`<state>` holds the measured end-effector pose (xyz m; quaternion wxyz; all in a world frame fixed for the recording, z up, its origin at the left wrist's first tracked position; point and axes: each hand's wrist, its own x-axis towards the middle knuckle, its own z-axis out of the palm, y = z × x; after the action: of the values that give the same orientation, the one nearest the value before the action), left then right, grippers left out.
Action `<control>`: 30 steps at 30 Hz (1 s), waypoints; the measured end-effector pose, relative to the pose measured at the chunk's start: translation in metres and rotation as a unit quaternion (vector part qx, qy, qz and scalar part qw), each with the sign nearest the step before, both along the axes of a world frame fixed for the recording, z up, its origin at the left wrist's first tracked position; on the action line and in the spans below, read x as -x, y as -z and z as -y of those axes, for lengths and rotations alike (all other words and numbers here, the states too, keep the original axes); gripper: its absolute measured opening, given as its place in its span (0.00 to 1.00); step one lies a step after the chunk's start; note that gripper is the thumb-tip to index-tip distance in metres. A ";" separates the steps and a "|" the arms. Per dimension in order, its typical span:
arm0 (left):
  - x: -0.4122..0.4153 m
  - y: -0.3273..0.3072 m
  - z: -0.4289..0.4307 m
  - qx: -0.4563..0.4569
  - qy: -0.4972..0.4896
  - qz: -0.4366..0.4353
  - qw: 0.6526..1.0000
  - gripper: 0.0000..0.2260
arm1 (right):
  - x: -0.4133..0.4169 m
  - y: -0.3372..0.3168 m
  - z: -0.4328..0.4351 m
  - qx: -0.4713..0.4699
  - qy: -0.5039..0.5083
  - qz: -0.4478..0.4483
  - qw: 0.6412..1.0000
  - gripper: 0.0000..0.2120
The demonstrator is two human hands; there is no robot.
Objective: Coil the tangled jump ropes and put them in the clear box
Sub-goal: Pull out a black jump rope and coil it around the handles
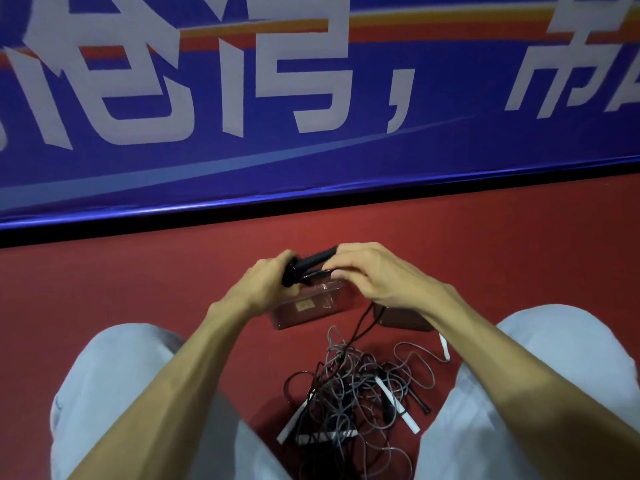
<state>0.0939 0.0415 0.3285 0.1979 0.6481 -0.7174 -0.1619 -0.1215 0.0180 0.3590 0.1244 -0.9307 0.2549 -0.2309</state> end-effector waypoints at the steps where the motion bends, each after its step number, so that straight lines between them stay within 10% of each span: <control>1: 0.003 -0.001 -0.002 -0.010 0.028 0.023 0.999 0.18 | 0.000 0.001 0.000 0.009 0.004 0.015 1.000 0.09; 16: 0.029 -0.022 -0.030 0.015 0.152 -0.100 0.983 0.08 | 0.008 0.011 0.021 -0.094 0.207 0.195 0.954 0.04; 22: 0.023 -0.042 -0.032 0.016 0.077 -0.380 0.922 0.08 | 0.005 0.016 0.022 -0.282 0.175 0.190 0.924 0.18; 30: 0.024 -0.045 -0.028 0.048 0.026 -0.523 0.851 0.13 | -0.006 0.036 0.015 -0.268 0.123 -0.110 0.949 0.13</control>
<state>0.0697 0.0694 0.3737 0.5704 0.4383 -0.5318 -0.4468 -0.1160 0.0031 0.3233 0.3113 -0.8441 0.4319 -0.0633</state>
